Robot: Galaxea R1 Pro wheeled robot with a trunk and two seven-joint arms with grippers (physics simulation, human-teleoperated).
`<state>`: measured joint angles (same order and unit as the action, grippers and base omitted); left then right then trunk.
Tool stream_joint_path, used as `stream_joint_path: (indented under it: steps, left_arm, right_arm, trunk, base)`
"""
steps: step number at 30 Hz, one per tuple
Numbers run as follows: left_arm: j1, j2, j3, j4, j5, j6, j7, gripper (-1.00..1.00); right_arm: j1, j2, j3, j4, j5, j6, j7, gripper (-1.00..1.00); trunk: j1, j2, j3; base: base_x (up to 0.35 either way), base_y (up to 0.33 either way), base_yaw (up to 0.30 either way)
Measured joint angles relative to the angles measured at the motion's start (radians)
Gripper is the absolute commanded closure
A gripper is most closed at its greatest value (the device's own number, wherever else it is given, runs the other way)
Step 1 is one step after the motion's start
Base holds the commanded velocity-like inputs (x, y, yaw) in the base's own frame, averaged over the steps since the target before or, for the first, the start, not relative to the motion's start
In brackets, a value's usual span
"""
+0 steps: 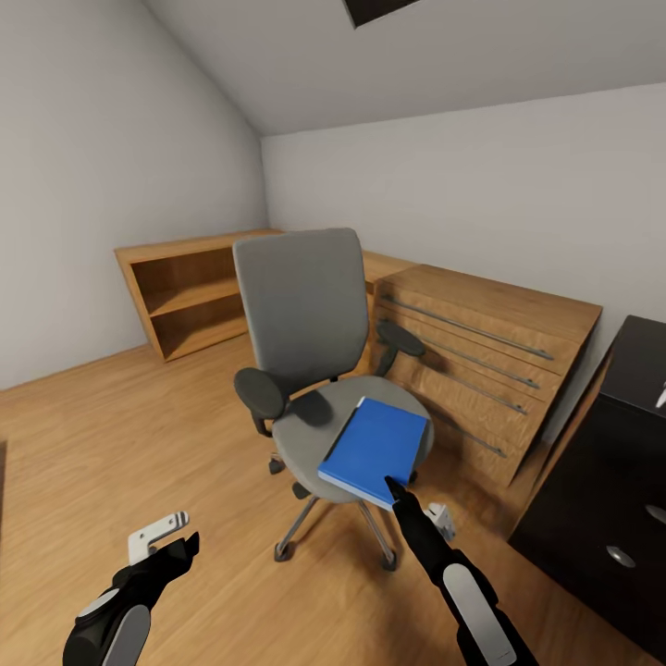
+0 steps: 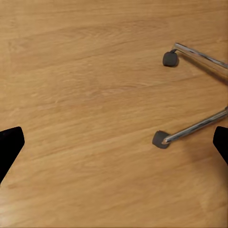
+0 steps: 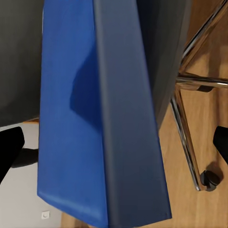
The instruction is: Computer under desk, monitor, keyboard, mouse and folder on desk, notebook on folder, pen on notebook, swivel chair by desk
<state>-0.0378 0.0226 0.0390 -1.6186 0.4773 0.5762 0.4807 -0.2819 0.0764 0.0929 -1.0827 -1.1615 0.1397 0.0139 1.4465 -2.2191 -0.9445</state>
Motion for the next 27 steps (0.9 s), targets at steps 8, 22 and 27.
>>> stream_joint_path:
  steps: [8, 22, 27]
  left_arm:
    - [0.0, 0.0, 0.0, 0.0, 0.0, 0.0, 0.0, -1.0]
    - [0.0, 0.0, 0.0, 0.002, 0.0, 0.001, 0.0, -1.0]
    - [0.0, 0.0, 0.0, 0.001, 0.0, 0.001, 0.0, -1.0]
  right_arm:
    - [0.0, 0.022, -0.001, -0.001, 0.001, 0.0, 0.0, -1.0]
    - [0.0, 0.029, -0.006, -0.003, 0.003, 0.0, -0.001, 1.0]
    - [0.0, 0.028, -0.007, -0.005, 0.003, 0.0, 0.0, 1.0]
  trunk:
    - [0.0, 0.0, 0.0]
    - [-0.004, 0.007, 0.003]
    - [-0.023, 0.042, 0.019]
  base:
    - [0.081, 0.067, 0.0]
    - [0.021, 0.017, 0.0]
    - [0.0, 0.0, 0.0]
